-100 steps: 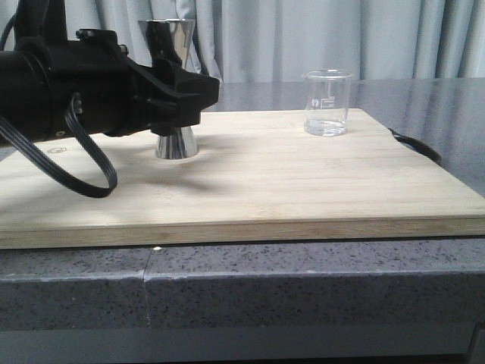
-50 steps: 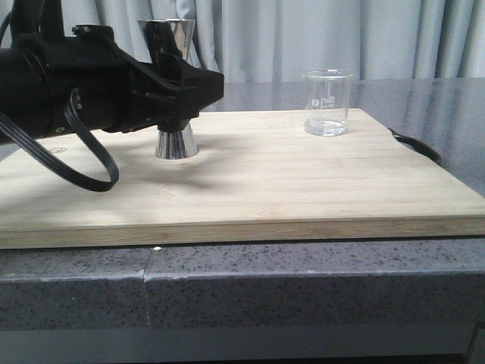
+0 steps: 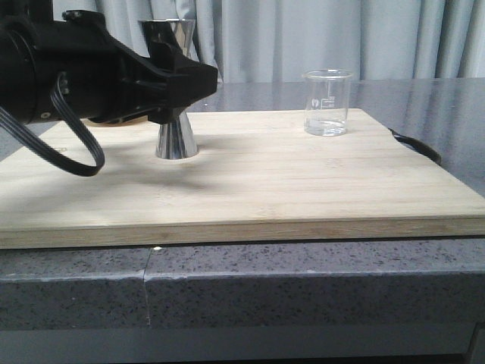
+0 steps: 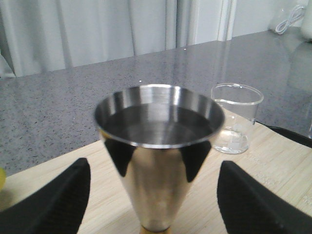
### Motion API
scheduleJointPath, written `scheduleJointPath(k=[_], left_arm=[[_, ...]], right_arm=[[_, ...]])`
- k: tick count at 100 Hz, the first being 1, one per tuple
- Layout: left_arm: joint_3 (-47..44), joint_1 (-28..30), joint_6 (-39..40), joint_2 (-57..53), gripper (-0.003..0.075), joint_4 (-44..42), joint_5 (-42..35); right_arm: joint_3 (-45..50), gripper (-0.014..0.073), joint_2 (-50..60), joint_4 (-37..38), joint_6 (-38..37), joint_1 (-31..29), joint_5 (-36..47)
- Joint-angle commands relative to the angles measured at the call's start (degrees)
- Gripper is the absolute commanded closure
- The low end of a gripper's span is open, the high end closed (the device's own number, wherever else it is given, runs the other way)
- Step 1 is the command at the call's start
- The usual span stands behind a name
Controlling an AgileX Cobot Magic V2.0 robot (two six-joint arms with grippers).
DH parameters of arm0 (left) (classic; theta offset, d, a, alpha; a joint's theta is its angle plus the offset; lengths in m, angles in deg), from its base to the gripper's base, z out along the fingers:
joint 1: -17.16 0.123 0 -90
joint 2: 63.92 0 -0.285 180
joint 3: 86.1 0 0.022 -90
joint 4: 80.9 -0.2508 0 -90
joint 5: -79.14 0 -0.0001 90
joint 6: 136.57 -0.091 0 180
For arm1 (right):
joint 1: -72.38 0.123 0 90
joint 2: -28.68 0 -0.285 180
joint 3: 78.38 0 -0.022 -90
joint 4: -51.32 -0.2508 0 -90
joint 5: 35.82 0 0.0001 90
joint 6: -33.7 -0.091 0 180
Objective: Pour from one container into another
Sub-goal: 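Lower the steel jigger onto the board with the left gripper, then open the left gripper and raise it away from the jigger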
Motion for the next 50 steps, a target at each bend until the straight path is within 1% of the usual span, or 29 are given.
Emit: scheduleJointPath(k=[1, 23, 50], left_arm=[[1.4, 0.1, 0.7, -3.2, 0.0214, 0.9, -1.6], [1.4, 0.1, 0.7, -5.6, 0.0214, 0.9, 2.3], [1.4, 0.1, 0.8, -10.3, 0.0214, 1.0, 11.0]], right_arm=[[-2.0, 0.0132, 1.6, 0.8, 0.3, -0.4, 3.9], [-2.0, 0.0132, 1.6, 0.8, 0.3, -0.4, 3.9], [-2.0, 0.0132, 1.6, 0.8, 0.3, -0.4, 3.9]])
